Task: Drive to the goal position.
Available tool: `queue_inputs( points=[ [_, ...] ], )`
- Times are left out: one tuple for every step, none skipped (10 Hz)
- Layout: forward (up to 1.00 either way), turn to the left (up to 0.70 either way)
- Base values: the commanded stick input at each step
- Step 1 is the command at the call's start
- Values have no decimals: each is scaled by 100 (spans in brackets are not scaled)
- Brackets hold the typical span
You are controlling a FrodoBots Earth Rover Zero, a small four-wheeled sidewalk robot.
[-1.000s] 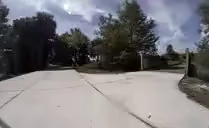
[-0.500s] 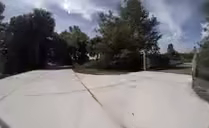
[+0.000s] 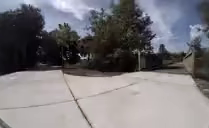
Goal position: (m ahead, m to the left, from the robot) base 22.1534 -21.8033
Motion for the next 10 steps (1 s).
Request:
queue_inputs(
  points=[
    [85,-34],
    [85,-34],
    [85,-34],
    [85,-34],
    [85,-34],
    [85,-34],
    [85,-34],
    [85,-34],
    [85,-34],
    [85,-34]
  ],
)
